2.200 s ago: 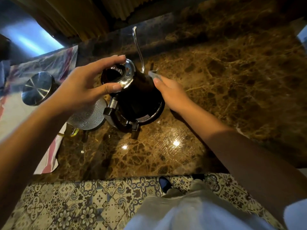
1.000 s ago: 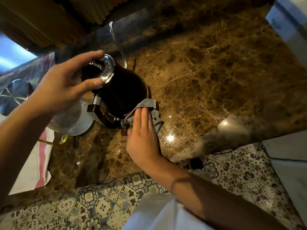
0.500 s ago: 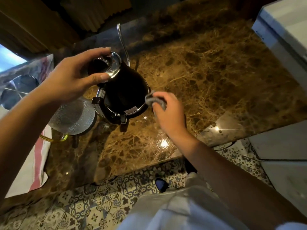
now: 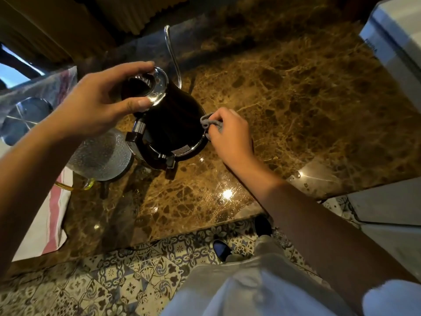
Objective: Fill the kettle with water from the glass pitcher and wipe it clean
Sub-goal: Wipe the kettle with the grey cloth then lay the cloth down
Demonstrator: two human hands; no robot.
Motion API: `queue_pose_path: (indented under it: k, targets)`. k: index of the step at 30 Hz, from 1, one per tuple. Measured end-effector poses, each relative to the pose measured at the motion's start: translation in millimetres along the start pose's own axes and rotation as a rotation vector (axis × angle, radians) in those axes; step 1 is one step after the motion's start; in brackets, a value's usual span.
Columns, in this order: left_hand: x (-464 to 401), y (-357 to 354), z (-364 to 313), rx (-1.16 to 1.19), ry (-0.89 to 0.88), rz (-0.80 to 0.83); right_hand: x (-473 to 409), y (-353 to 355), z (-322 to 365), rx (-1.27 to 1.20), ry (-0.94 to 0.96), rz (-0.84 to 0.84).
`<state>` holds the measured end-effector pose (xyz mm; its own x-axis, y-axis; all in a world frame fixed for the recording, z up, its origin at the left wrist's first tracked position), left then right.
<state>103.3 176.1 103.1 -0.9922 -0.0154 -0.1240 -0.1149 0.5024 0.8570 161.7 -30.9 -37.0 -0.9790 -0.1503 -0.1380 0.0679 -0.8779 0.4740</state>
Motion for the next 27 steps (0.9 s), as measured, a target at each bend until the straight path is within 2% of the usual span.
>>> queue_pose_path:
  k: [3, 5, 9, 12, 14, 18, 23, 27]
  targets:
    - [1, 2, -2, -0.017, -0.007, -0.015, 35, -7, 19, -0.136, 0.183, 0.024]
    - [1, 1, 0, -0.015, 0.018, -0.012, 53, -19, 16, -0.087, 0.231, 0.042]
    - [1, 0, -1, -0.013, 0.019, -0.008, 61, -30, 10, 0.191, 0.224, 0.167]
    - [2, 0, -2, -0.008, 0.025, 0.007, 40, -23, 2, 0.303, 0.108, 0.302]
    - [3, -1, -1, -0.002, 0.033, 0.027, 25, -11, -8, 0.199, -0.021, 0.328]
    - [5, -3, -6, -0.038, 0.051, 0.0, 1, 20, 0, -0.172, -0.103, 0.186]
    - [25, 0, -26, -0.224, 0.198, -0.244, -48, 35, 29, -0.511, -0.15, 0.01]
    - [34, -11, -44, -0.357, 0.325, -0.312, -82, 7, 59, -0.614, -0.116, 0.095]
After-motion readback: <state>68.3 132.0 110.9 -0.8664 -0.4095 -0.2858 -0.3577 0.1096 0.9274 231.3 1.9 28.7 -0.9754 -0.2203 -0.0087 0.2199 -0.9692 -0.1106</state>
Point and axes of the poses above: each hand's wrist, its own x-axis away from the middle knuckle, its own y-axis out of the back of the hand, z = x × y, the point moved 7 cm from there along -x, towards the middle knuckle, and after that the axes turned 10 degrees about -z, right-handed, at the moved point
